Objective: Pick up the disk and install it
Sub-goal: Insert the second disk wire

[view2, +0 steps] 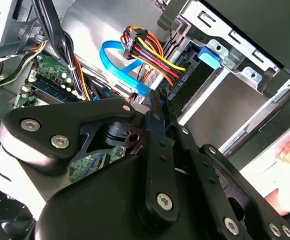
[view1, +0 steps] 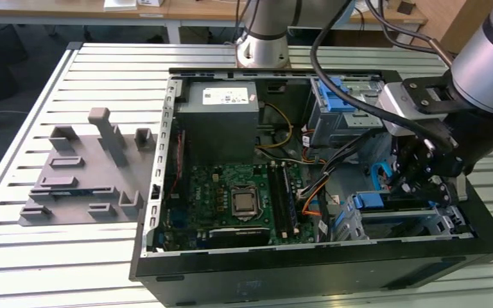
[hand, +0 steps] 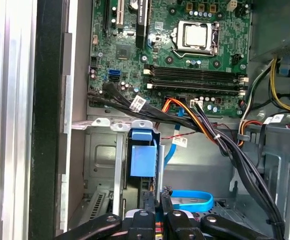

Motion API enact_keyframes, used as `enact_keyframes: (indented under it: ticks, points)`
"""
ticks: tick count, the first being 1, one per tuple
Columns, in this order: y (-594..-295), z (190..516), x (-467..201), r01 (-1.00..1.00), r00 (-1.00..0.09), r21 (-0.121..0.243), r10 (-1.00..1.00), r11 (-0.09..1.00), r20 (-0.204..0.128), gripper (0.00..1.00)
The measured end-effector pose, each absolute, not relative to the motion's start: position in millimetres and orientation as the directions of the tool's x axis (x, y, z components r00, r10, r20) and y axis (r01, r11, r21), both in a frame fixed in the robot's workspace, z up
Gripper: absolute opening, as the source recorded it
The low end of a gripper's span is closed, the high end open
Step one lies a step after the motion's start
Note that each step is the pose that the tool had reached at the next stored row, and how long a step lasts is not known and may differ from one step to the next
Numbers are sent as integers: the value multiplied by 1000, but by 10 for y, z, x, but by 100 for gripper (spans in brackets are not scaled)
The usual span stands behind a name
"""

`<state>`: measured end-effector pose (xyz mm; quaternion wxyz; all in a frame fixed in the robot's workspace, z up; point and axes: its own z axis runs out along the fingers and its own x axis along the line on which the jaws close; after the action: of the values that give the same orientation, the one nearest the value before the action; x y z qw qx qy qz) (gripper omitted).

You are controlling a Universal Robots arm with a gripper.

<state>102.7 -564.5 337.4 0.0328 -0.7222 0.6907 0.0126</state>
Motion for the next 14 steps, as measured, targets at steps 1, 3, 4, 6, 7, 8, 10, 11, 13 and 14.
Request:
enact_keyframes:
  ticks: [1,3,4,6,7,8,10,11,13,14]
  points:
    - [-5652,3371,1027,-999,45,-30,-997,-44,-64,16]
    - [-5664,3365,1027,-999,45,-30,-997,-44,-63,16]
    - [-5667,3360,1027,-999,45,-30,-997,-44,-64,16]
    - [-5675,3354,1027,-999,45,-30,-997,-44,-64,16]
    - [-5679,3351,1027,-999,45,-30,-997,-44,-64,16]
    - [-5682,3347,1027,-999,45,-30,-997,-44,-64,16]
    - [-5687,3344,1027,-999,45,-30,-997,-44,-64,16]
    - [-5688,3343,1027,-999,45,-30,-997,-44,-64,16]
    - [-5690,3343,1029,-999,45,-30,-997,-44,-63,16]
    - [-5690,3342,1032,-999,45,-30,-997,-44,-64,16]
